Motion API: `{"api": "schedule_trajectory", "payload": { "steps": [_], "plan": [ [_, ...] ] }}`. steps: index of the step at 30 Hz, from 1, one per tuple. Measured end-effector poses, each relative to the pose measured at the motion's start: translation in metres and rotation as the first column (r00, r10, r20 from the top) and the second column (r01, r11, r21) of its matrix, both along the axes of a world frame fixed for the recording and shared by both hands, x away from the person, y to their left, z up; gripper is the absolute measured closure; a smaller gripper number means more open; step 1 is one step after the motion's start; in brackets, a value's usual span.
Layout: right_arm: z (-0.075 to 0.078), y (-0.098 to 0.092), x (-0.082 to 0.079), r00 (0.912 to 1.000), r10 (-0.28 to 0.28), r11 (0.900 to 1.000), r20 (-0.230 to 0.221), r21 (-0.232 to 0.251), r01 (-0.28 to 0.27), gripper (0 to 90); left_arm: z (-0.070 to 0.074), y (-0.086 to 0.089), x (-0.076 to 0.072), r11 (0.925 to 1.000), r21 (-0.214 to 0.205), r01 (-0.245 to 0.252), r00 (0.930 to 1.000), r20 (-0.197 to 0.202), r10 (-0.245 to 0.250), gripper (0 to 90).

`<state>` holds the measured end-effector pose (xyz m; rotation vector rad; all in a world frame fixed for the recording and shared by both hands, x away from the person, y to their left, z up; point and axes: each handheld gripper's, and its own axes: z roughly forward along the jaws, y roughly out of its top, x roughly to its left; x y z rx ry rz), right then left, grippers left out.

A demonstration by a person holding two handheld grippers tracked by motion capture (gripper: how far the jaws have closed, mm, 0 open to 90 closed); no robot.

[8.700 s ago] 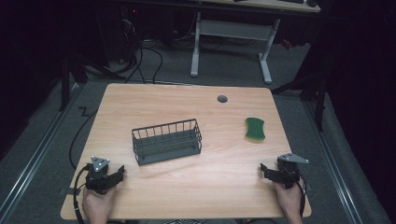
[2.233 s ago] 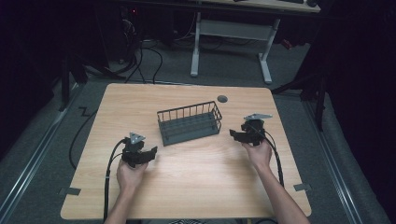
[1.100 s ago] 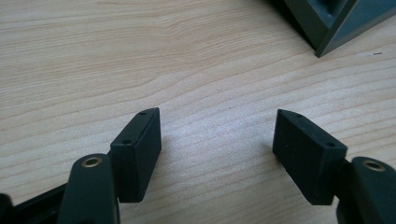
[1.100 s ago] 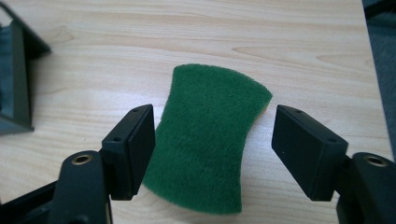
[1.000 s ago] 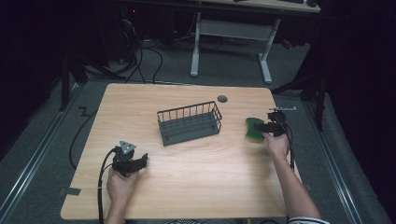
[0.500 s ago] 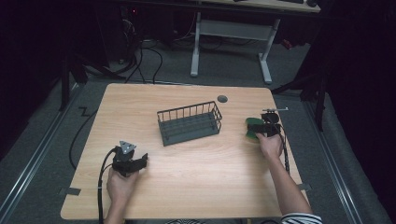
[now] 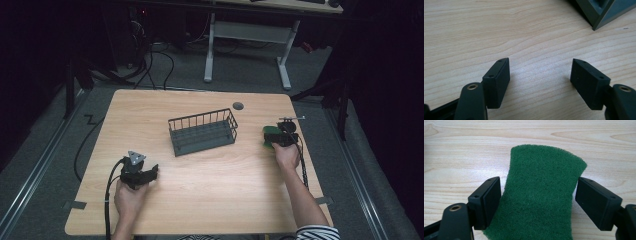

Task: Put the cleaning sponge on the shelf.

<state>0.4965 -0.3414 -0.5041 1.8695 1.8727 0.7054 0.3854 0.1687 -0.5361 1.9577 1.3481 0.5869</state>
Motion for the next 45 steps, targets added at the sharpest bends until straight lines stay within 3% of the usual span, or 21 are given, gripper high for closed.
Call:
{"api": "schedule_trajectory", "payload": {
  "steps": [5, 12, 16, 18, 21, 22, 29, 31, 35, 36, 39, 45],
  "plan": [
    [0.000, 0.000, 0.001, 1.0000, 0.000, 1.0000, -0.007, 0.003, 0.000, 20.9, 0.000, 0.000, 0.000, 1.0000, 0.000, -0.001, 1.0000, 0.001, 0.001, 32.5],
    [-0.001, -0.003, 0.003, 0.9990, -0.012, 0.9988, -0.042, 0.046, 0.014, 20.8, 0.000, 0.000, 0.000, 1.0000, 0.000, -0.001, 1.0000, 0.001, 0.001, 32.5],
    [0.000, -0.003, 0.003, 0.9988, -0.005, 0.9991, -0.048, 0.042, 0.007, 21.3, 0.000, 0.000, 0.000, 1.0000, 0.001, -0.002, 1.0000, 0.001, 0.002, 32.5],
    [0.004, -0.002, 0.006, 0.9965, 0.014, 0.9998, -0.083, 0.013, -0.013, 21.2, 0.000, 0.000, 0.000, 1.0000, 0.001, -0.001, 1.0000, 0.001, 0.001, 32.5],
    [0.010, 0.001, 0.009, 0.9962, 0.023, 0.9997, -0.085, -0.010, -0.024, 21.7, 0.000, 0.000, 0.000, 1.0000, 0.000, -0.002, 1.0000, 0.001, 0.002, 32.6],
    [0.012, 0.003, 0.013, 0.9935, 0.026, 0.9993, -0.111, -0.024, -0.029, 21.6, 0.000, 0.000, 0.000, 1.0000, 0.000, -0.001, 1.0000, 0.000, 0.001, 32.5],
    [0.012, 0.006, 0.022, 0.9899, 0.015, 0.9986, -0.141, -0.049, -0.022, 21.6, 0.000, 0.000, 0.000, 1.0000, -0.001, 0.000, 1.0000, 0.000, 0.000, 32.4],
    [0.013, 0.005, 0.026, 0.9852, 0.008, 0.9989, -0.171, -0.044, -0.015, 21.8, 0.000, 0.000, 0.000, 1.0000, -0.001, 0.000, 1.0000, 0.000, 0.000, 32.4],
    [0.014, 0.004, 0.031, 0.9820, 0.010, 0.9992, -0.189, -0.037, -0.017, 22.0, 0.000, 0.000, 0.000, 1.0000, -0.001, -0.001, 1.0000, 0.000, 0.001, 32.4],
    [0.012, 0.003, 0.034, 0.9761, 0.014, 0.9996, -0.217, -0.020, -0.019, 22.4, 0.000, 0.000, 0.000, 1.0000, -0.001, 0.000, 1.0000, -0.001, 0.000, 32.4],
    [0.008, 0.002, 0.037, 0.9700, 0.018, 0.9997, -0.242, -0.012, -0.022, 24.5, 0.000, 0.000, 0.000, 1.0000, -0.002, -0.001, 1.0000, 0.001, 0.001, 32.5],
    [0.009, 0.005, 0.037, 0.9713, 0.025, 0.9993, -0.236, -0.022, -0.031, 27.8, 0.000, 0.000, 0.000, 1.0000, -0.003, -0.001, 1.0000, 0.001, 0.001, 32.4]
  ]
}}
